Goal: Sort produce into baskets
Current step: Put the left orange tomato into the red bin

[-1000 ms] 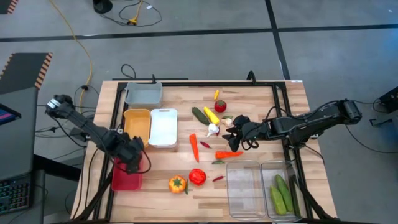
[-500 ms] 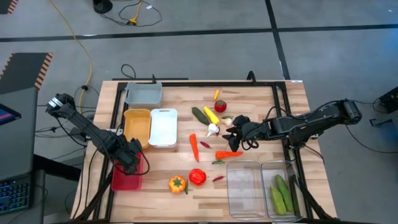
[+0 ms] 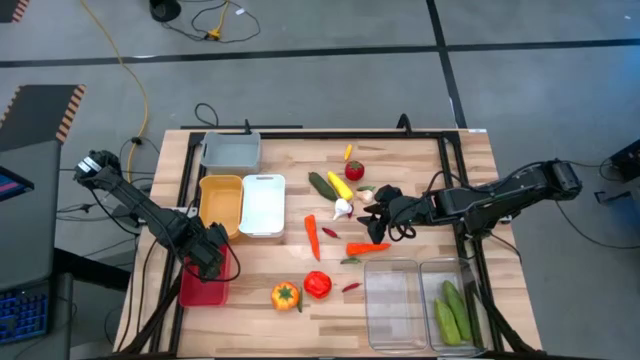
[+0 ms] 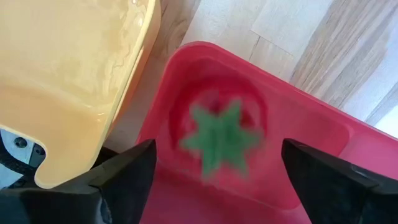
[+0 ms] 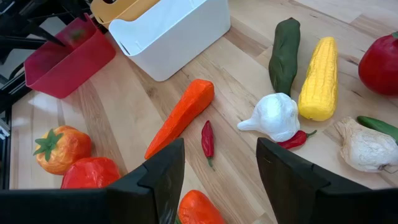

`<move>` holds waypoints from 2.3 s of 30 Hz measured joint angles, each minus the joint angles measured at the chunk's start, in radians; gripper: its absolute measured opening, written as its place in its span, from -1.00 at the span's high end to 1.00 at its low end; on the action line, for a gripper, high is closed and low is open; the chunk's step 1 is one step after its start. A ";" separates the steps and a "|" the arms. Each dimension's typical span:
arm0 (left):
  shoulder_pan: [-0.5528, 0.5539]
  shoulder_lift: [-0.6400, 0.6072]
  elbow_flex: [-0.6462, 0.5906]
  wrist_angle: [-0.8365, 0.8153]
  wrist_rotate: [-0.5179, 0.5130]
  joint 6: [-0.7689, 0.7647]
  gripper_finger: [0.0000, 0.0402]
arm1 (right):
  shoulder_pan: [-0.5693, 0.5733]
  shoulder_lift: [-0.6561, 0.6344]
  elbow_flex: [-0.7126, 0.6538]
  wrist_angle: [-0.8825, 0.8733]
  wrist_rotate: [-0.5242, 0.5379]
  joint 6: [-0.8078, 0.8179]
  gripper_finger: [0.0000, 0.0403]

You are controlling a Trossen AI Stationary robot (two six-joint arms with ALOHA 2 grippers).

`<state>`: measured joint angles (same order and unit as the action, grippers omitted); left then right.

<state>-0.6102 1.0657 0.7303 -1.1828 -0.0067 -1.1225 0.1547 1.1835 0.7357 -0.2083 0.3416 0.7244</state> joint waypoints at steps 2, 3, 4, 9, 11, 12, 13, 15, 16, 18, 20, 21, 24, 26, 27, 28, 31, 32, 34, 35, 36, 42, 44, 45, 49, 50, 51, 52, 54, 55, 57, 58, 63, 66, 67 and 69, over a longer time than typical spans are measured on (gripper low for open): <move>0.000 0.000 0.000 0.000 0.000 0.000 -0.72 | 0.000 0.000 0.000 0.000 0.000 0.000 -0.12; 0.000 0.000 0.000 0.000 0.000 0.003 -0.74 | 0.000 0.000 0.000 0.000 0.000 0.000 -0.12; 0.000 0.000 0.000 0.000 0.001 0.006 -0.77 | 0.000 0.000 0.000 0.000 0.000 0.000 -0.12; 0.002 0.000 0.000 0.000 0.087 0.039 -0.85 | 0.000 0.000 0.000 0.000 0.000 0.000 -0.12; 0.002 0.000 0.000 0.004 0.127 0.041 -0.86 | 0.000 0.000 0.000 0.000 0.000 0.000 -0.12; 0.002 0.000 0.000 0.007 0.141 0.041 -0.87 | 0.000 0.000 0.000 0.000 0.000 0.000 -0.12; 0.002 0.000 0.000 0.006 0.148 0.040 -0.87 | 0.000 0.000 0.000 0.000 0.000 0.000 -0.12; 0.002 0.000 0.000 0.006 0.150 0.029 -0.87 | 0.000 0.000 0.000 0.000 0.000 0.000 -0.12; 0.002 0.000 0.000 0.006 0.149 0.029 -0.87 | 0.000 0.000 0.000 0.000 0.000 0.000 -0.12; 0.002 0.000 0.000 0.006 0.148 0.021 -0.87 | 0.000 0.000 0.000 0.000 0.000 0.000 -0.12; 0.002 0.000 0.000 0.007 0.144 0.008 -0.87 | 0.000 0.000 0.000 0.000 0.000 0.000 -0.12; 0.002 0.000 0.000 0.007 0.143 0.002 -0.87 | 0.000 0.000 0.000 0.000 0.000 0.000 -0.12; 0.002 0.000 0.000 0.007 0.141 0.000 -0.87 | 0.000 0.000 0.000 0.000 0.000 0.000 -0.12; 0.002 0.000 0.000 0.010 0.139 -0.001 -0.87 | 0.000 0.000 0.000 0.000 0.000 0.000 -0.12; 0.002 0.000 0.000 0.017 0.140 -0.003 -0.87 | 0.000 0.000 0.000 0.000 0.000 0.000 -0.12; 0.002 0.000 0.000 0.029 0.140 -0.007 -0.87 | 0.000 0.000 0.000 0.000 0.000 0.000 -0.12; 0.002 0.000 0.000 0.082 0.138 -0.008 -0.87 | 0.000 0.000 0.000 0.000 0.000 0.000 -0.12; 0.002 0.000 0.000 0.113 0.134 -0.008 -0.87 | 0.000 0.000 0.000 0.000 0.000 0.000 -0.12; 0.004 0.000 0.000 0.190 0.114 -0.005 -0.87 | 0.000 0.000 0.000 0.000 0.000 0.000 -0.12; 0.007 0.000 0.000 0.229 0.102 -0.005 -0.87 | 0.000 0.000 0.000 0.000 0.000 0.000 -0.12; 0.012 0.000 0.000 0.275 0.091 -0.004 -0.87 | 0.000 0.000 0.000 0.000 0.000 0.000 -0.12; 0.053 0.000 0.000 0.526 0.078 0.083 -0.87 | 0.000 0.000 0.000 0.000 0.000 0.000 -0.12; 0.065 0.000 0.000 0.601 0.079 0.101 -0.87 | 0.000 0.000 0.000 0.000 0.000 0.000 -0.12; 0.072 0.000 0.000 0.630 0.078 0.110 -0.87 | 0.000 0.000 0.000 0.000 0.000 0.000 -0.12; 0.092 0.000 0.000 0.719 0.076 0.142 -0.87 | 0.000 0.000 0.000 0.000 0.000 0.000 -0.12; 0.094 0.000 0.000 0.733 0.072 0.149 -0.87 | 0.000 0.000 0.000 0.000 0.000 0.000 -0.12; 0.095 0.000 0.000 0.746 0.069 0.159 -0.87 | 0.000 0.000 0.000 0.000 0.000 0.000 -0.12; 0.095 0.000 0.000 0.757 0.068 0.169 -0.87 | 0.000 0.000 0.000 0.000 0.000 0.000 -0.12; 0.095 0.000 0.000 0.766 0.049 0.187 -0.87 | 0.000 0.000 0.000 0.000 0.000 0.000 -0.12; 0.095 0.000 0.000 0.769 0.032 0.188 -0.87 | 0.000 0.000 0.000 0.000 0.000 0.000 -0.12; 0.095 0.000 0.000 0.786 -0.006 0.186 -0.87 | 0.000 0.000 0.000 0.000 0.000 0.000 -0.12; 0.095 0.000 0.000 0.796 -0.020 0.181 -0.87 | 0.000 0.000 0.000 0.000 0.000 0.000 -0.12; 0.095 0.000 0.000 0.826 -0.034 0.171 -0.87 | 0.000 0.000 0.000 0.000 0.000 0.000 -0.12; 0.095 0.000 0.000 0.853 -0.020 0.143 -0.87 | 0.000 0.000 0.000 0.000 0.000 0.001 -0.12; 0.095 0.000 0.000 0.855 -0.016 0.138 -0.87 | 0.000 0.000 0.000 0.000 0.000 0.001 -0.12; 0.095 0.002 0.000 0.859 -0.009 0.133 -0.87 | 0.000 0.000 0.000 0.000 0.000 0.001 -0.12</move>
<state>-0.5152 1.0672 0.7307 -0.3242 -0.0154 -0.9894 0.1547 1.1838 0.7357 -0.2081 0.3420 0.7250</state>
